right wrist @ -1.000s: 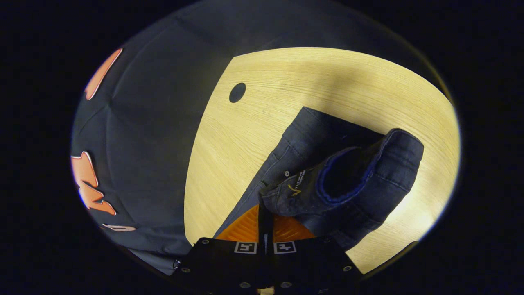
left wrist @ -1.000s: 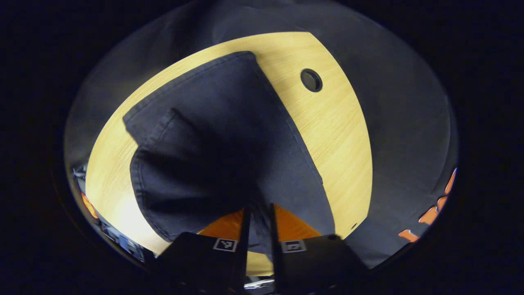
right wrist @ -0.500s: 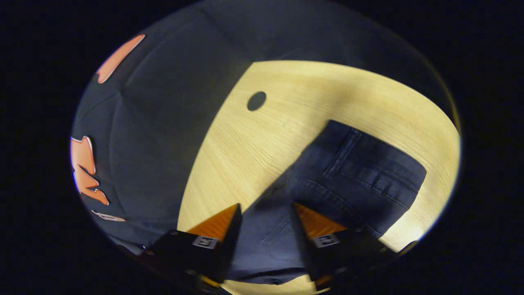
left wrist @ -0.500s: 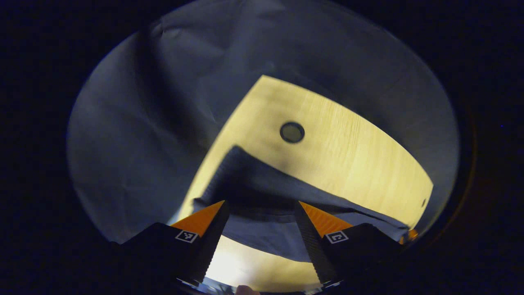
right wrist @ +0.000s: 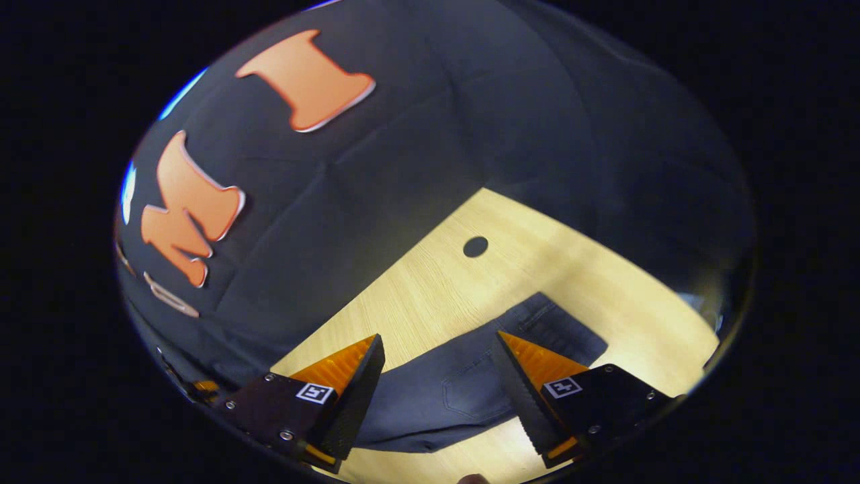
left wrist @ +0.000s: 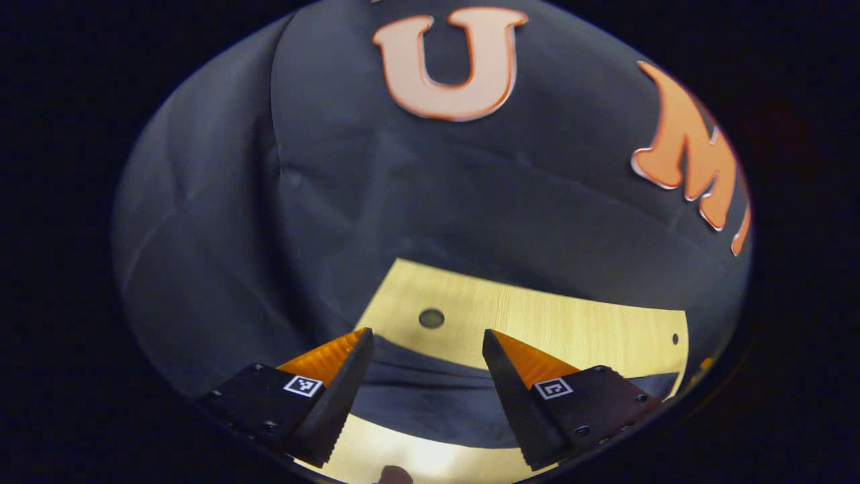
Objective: Grasp the waist and the cuffs of the jeans and fold them to make the two legs overlap; first hold the waist and fold one-third of the jeans toward the cuffs, then hold the cuffs and fold the remaining one-third in the same direction to finish folding.
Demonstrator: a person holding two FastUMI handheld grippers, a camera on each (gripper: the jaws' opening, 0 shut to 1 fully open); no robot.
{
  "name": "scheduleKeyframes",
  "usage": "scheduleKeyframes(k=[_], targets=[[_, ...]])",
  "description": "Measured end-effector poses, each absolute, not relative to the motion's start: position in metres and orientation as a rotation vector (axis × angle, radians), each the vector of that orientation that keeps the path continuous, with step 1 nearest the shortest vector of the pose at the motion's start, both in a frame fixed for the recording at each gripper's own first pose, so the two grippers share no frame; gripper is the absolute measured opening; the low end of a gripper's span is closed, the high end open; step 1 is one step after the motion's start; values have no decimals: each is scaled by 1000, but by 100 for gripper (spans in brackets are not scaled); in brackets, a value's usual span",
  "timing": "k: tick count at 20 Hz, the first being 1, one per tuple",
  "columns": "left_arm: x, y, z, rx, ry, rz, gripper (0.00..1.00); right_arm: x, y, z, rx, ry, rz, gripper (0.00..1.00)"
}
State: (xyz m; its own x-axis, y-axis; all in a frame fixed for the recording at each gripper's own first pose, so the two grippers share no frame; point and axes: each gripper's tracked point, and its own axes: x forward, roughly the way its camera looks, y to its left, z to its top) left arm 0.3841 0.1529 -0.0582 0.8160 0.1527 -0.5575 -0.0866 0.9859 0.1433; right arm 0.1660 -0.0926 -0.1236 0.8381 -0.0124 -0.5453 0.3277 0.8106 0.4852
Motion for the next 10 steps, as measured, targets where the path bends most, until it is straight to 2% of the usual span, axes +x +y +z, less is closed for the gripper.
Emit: scheduleKeyframes(k=[3, 8, 10], targets=[[359, 121, -16, 83, 451, 20, 99, 140, -88, -75, 444, 456, -170, 98], [300, 64, 60, -66, 198, -234, 98, 110, -79, -9, -51, 226, -198, 98], [287, 56, 92, -116, 87, -262, 98, 103, -68, 4, -83, 183, -146, 98]])
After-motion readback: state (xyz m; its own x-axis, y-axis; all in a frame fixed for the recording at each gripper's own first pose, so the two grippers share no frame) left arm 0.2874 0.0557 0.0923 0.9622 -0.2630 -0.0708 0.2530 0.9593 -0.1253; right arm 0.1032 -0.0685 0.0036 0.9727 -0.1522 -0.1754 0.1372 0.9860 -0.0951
